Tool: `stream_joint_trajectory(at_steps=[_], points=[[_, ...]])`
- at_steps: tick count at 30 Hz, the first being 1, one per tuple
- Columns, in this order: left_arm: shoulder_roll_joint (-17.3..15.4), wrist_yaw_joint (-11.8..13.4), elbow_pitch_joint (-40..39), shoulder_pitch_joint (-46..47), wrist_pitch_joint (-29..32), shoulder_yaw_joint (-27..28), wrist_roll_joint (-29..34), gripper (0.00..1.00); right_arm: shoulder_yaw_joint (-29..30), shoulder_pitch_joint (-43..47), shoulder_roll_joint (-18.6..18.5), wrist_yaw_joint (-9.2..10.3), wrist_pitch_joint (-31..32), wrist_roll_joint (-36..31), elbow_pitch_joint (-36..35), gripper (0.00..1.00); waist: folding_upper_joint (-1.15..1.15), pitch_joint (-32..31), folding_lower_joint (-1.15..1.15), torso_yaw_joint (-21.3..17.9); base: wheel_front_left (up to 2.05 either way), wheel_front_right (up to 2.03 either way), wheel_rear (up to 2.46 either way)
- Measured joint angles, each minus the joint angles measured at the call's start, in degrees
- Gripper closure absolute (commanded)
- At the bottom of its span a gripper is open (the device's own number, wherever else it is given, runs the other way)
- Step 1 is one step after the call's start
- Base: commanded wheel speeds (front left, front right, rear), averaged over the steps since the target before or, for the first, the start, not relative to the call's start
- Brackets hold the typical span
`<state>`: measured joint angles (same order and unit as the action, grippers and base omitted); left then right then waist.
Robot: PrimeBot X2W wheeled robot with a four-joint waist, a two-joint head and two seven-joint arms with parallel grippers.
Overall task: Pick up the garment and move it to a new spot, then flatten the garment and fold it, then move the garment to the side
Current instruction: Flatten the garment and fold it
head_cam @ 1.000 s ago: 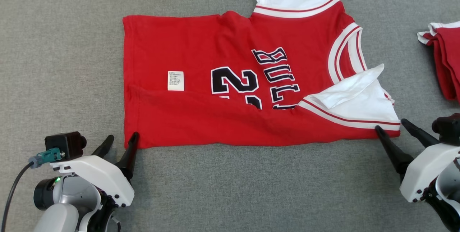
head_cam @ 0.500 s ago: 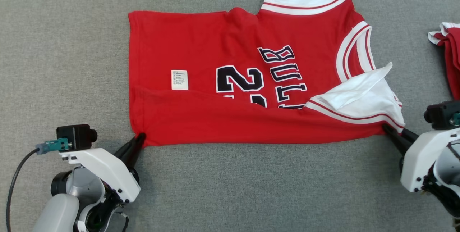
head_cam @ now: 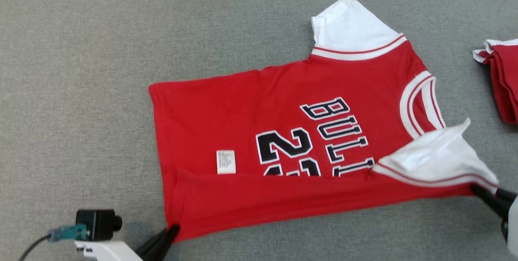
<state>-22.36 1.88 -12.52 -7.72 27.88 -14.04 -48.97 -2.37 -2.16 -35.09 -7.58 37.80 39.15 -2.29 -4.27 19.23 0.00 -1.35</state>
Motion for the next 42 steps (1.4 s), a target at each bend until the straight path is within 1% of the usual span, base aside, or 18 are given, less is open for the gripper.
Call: stream_joint_trajectory(at_steps=[2, 3, 4, 5, 7, 9, 12, 15, 18, 21, 24, 28, 30, 33, 39, 40, 41, 42], points=[[0.5, 1.1, -1.2, -2.6, 0.0, 0.0, -0.3, 1.0, -0.2, 2.2, -0.1, 0.01, 1.2, 1.2, -1.0, 1.0, 0.0, 0.4, 0.0, 0.0, 0.0, 0.0, 0.0], [0.8, 1.2, -1.3, -3.4, -0.1, -0.2, -0.6, 0.62, -0.5, 2.9, -0.1, 0.01, 1.3, 1.1, -1.2, 0.67, 0.0, 0.7, 0.0, 0.1, 0.0, 0.0, 0.0], [1.4, 1.7, -1.3, -3.8, -0.7, -0.3, -0.5, 0.13, -0.7, 3.1, 0.1, 0.03, 1.0, 1.1, -1.3, 0.0, 0.0, 1.0, 0.0, 0.1, 0.0, 0.0, 0.0], [1.8, 1.9, -1.2, -3.8, -1.3, -0.3, -0.1, 0.0, -0.9, 3.0, 0.4, 0.07, 0.5, 0.9, -1.4, 0.0, 0.0, 1.3, 0.0, 0.1, 0.0, 0.0, 0.0], [2.4, 1.9, -1.0, -3.6, -2.3, -0.9, 0.5, 0.0, -2.2, 3.0, 0.5, 0.08, 0.3, 0.2, -1.5, 0.0, 0.0, 1.9, 0.0, 0.2, 0.0, 0.0, 0.0], [2.7, 2.3, -1.4, -3.1, -3.5, -0.9, 2.3, 0.0, -2.0, 3.0, -0.1, 0.08, -0.4, -0.2, -2.7, 0.0, 0.0, 2.6, 0.0, 0.5, 0.0, 0.0, 0.0], [1.2, 3.5, -3.5, -1.0, -5.2, 1.0, 4.9, 0.0, 0.9, 1.9, -3.2, 0.08, -1.0, 0.1, -7.3, 0.0, 0.0, 3.7, 0.0, 0.9, 0.0, 0.0, 0.0], [0.2, 4.3, -6.1, 3.2, -5.5, 3.3, 5.4, 0.0, 3.3, -3.1, -6.4, 0.09, 1.0, 0.8, -12.5, 0.0, -0.01, 5.4, 0.0, 1.3, 0.0, 0.0, 0.0], [-0.1, 4.5, -4.9, 12.4, -4.6, 3.6, 7.0, 0.0, 3.0, -12.0, -8.3, 0.08, 4.5, 0.6, -13.0, 0.0, -0.02, 8.0, 0.0, 2.0, 0.0, 0.0, 0.0], [1.2, 4.3, 0.5, 23.6, -3.7, 1.6, 9.0, 0.0, 0.7, -23.9, -8.1, 0.08, 7.1, -2.6, -9.4, 0.0, -0.01, 10.9, 0.0, 3.4, 0.0, 0.0, 0.0], [3.5, 3.3, 6.9, 32.9, -3.2, -1.1, 10.4, 0.0, -3.2, -35.8, -4.2, 0.08, 8.9, -6.5, -3.2, 0.0, -0.01, 13.8, 0.0, 5.4, 0.0, 0.0, 0.0], [5.0, 1.0, 13.8, 41.5, -2.6, -3.9, 11.8, 0.0, -8.1, -48.7, 0.8, 0.08, 9.3, -12.6, 7.8, 0.0, 0.0, 17.4, 0.0, 8.2, 0.0, 0.0, 0.0], [5.7, -0.2, 16.4, 44.1, -2.4, -5.3, 12.4, 0.0, -9.4, -52.6, 3.0, 0.08, 7.7, -15.2, 13.4, 0.0, 0.0, 18.5, 0.0, 9.9, 0.0, 0.0, 0.0], [6.5, -1.9, 18.8, 46.9, -1.7, -7.5, 13.2, 0.0, -10.5, -55.9, 5.2, 0.08, 5.4, -17.0, 20.5, 0.0, -0.01, 19.7, 0.0, 12.0, 0.0, 0.0, 0.0], [7.3, -4.4, 19.3, 48.4, 0.6, -9.0, 11.2, 0.0, -12.1, -60.8, 6.1, 0.08, 0.0, -19.6, 29.4, 0.0, -0.02, 20.9, 0.0, 14.1, 0.0, 0.0, 0.0], [7.1, -4.5, 19.3, 48.6, 1.1, -9.1, 10.9, 0.15, -12.3, -61.4, 6.2, 0.08, -0.7, -19.6, 30.5, 0.0, -0.02, 21.0, 0.0, 14.1, 0.0, 0.0, 0.0], [6.8, -4.9, 19.3, 48.8, 1.4, -9.3, 10.9, 0.5, -12.5, -61.9, 6.5, 0.08, -1.3, -19.3, 31.6, 0.0, -0.02, 20.9, 0.0, 14.1, 0.0, 0.0, 0.0], [6.4, -5.5, 19.1, 48.9, 1.9, -9.6, 10.4, 0.61, -13.3, -62.6, 7.1, 0.08, -2.4, -18.6, 33.4, 0.01, -0.02, 20.7, 0.0, 13.8, 0.0, 0.0, 0.0]])
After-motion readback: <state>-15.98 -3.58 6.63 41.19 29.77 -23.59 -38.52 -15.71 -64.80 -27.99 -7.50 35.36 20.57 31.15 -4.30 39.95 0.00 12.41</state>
